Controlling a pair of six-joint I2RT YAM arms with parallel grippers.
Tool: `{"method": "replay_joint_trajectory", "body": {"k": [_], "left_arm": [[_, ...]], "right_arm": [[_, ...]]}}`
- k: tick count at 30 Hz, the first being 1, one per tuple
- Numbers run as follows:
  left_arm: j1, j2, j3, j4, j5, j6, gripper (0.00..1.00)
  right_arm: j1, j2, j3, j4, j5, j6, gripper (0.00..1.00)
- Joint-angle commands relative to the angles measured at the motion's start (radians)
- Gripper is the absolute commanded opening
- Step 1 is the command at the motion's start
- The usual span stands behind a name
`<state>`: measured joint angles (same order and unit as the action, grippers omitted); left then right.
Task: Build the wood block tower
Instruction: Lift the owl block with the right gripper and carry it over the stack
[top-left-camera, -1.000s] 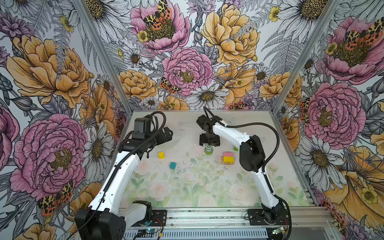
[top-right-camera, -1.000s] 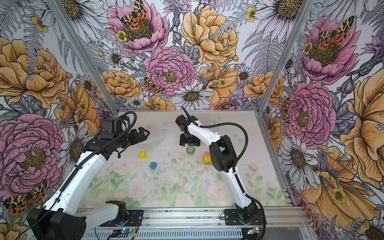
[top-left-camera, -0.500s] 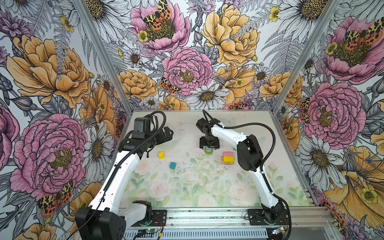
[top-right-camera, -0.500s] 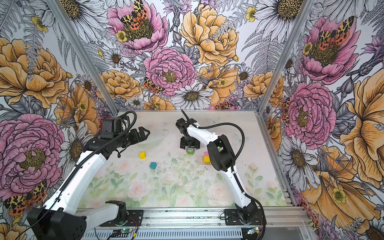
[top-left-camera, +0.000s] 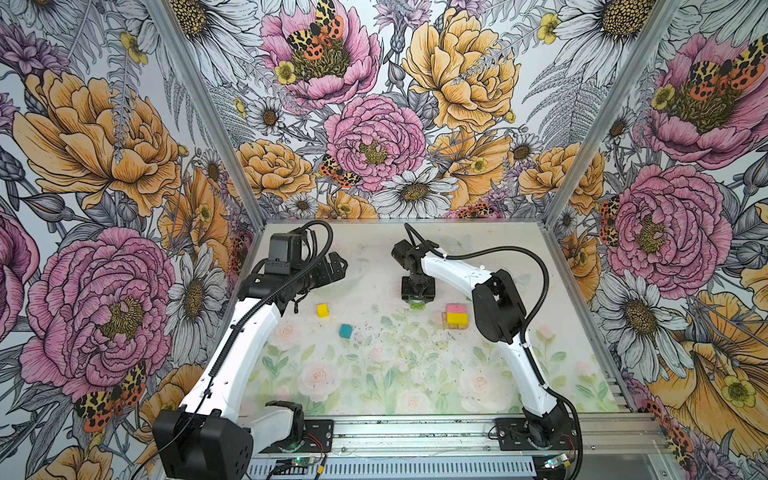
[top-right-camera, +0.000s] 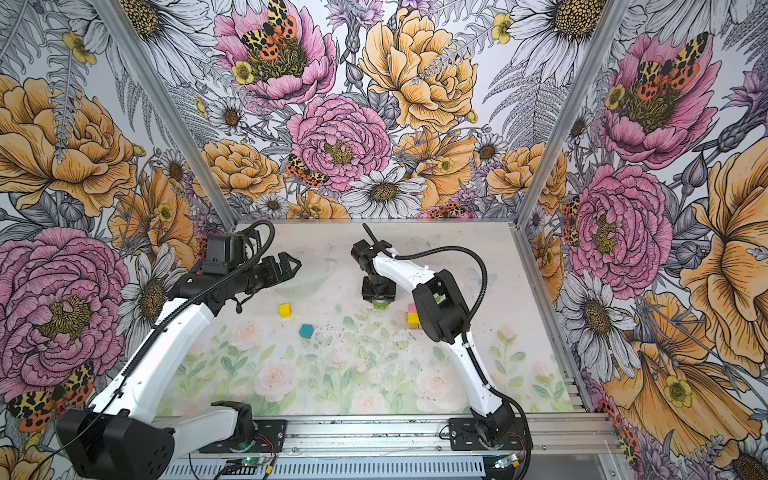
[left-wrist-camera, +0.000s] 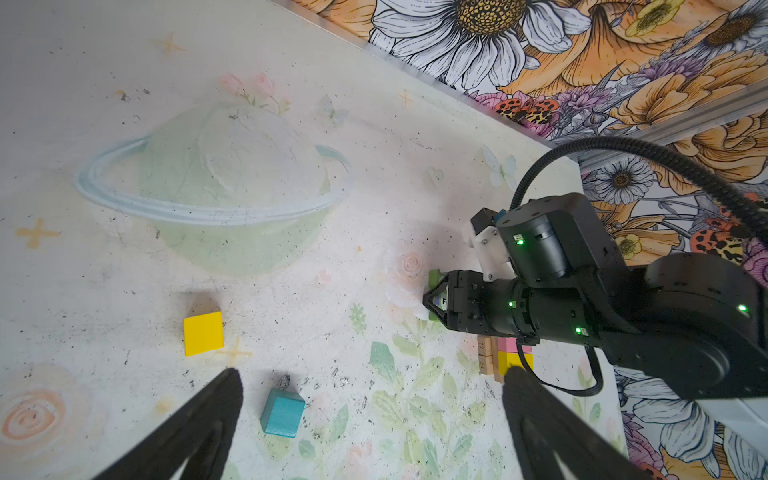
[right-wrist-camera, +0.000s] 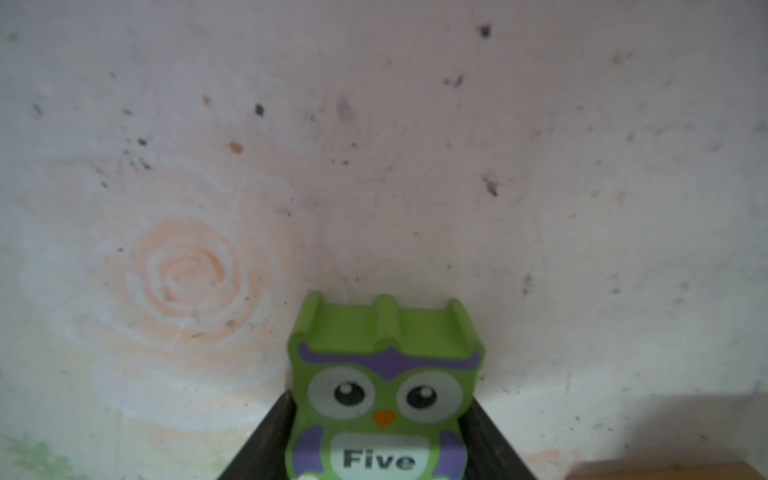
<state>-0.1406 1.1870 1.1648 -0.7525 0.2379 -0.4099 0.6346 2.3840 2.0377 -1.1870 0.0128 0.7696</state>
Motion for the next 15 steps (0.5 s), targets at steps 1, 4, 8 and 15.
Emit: {"method": "replay_joint_trajectory", "body": {"k": [1, 4, 8, 15], "left_arm": [[0.010, 0.003, 0.032, 0.007, 0.019, 0.026, 0.99], [0.010, 0.013, 0.040, 0.008, 0.020, 0.025, 0.99], [0.009, 0.025, 0.051, 0.009, 0.015, 0.027, 0.99], [0.003, 0.047, 0.073, 0.012, 0.008, 0.028, 0.99]], "right_arm": [[0.008, -0.032, -0.004, 0.010, -0.007, 0.001, 0.49], [0.007, -0.059, 0.008, 0.010, -0.004, -0.007, 0.48], [0.004, -0.101, 0.022, 0.007, -0.001, -0.015, 0.47], [-0.019, -0.180, 0.036, -0.013, 0.011, -0.035, 0.47]]}}
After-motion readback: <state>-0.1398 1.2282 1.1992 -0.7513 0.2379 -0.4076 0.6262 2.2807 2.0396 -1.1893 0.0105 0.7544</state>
